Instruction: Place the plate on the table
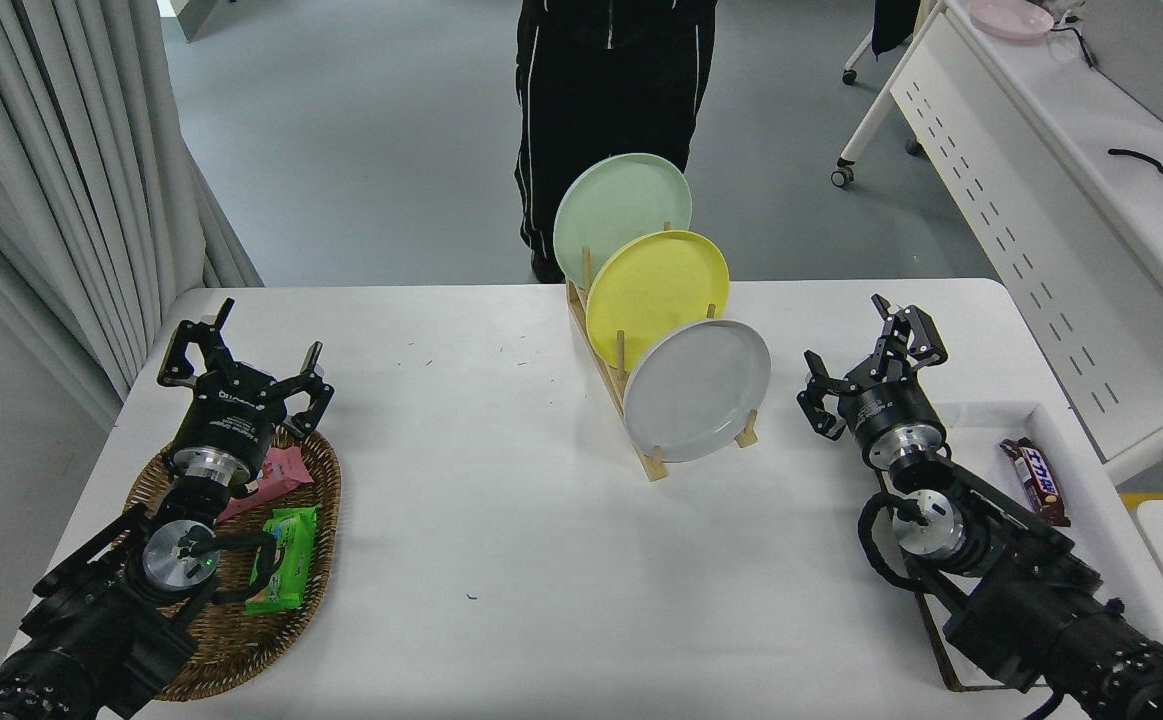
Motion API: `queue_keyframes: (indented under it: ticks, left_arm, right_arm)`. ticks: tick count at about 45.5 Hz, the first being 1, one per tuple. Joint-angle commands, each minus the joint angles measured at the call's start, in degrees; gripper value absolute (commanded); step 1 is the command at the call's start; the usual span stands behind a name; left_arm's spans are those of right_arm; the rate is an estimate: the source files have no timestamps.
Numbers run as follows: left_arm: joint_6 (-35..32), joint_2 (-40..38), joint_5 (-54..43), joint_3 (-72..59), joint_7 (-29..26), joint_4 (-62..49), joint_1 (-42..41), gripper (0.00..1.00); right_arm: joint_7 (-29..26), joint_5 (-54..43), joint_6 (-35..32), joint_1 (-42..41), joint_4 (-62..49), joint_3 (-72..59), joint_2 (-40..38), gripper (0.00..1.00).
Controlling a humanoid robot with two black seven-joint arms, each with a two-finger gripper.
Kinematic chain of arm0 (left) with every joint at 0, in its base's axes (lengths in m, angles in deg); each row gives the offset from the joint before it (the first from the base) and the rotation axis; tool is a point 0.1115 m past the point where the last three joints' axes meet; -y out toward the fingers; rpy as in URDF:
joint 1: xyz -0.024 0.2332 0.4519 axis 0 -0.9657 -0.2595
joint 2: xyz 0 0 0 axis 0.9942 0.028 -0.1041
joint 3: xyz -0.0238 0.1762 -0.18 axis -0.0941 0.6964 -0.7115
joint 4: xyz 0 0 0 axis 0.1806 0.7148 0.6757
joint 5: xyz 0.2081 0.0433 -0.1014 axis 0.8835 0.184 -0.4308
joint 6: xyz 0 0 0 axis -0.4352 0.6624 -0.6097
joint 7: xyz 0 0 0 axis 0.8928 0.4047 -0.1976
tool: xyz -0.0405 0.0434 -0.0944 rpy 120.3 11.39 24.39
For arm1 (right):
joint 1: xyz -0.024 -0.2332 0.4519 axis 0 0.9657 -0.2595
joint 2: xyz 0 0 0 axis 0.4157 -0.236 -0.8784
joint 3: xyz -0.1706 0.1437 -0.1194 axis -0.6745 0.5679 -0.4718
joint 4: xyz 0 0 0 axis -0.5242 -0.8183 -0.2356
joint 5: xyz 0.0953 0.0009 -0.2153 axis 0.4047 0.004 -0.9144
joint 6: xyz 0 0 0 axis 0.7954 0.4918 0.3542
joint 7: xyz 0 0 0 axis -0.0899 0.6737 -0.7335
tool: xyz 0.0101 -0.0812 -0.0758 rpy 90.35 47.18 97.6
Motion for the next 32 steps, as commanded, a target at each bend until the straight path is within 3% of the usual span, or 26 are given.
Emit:
queue_keyframes:
  ticks: [1,32]
  left_arm:
    - [0.1,0.0,-0.3,0.2,0.1,0.0,0.0,1.0]
    - [0.0,0.0,-0.3,0.3,0.1,0.0,0.0,1.0]
  right_arm:
    - [0.0,0.0,-0.1,0.4,0.0,-0.2,-0.1,1.0]
    - [0.0,-0.1,0.0,-0.4,-2.4,-0.9,-0.2,1.0]
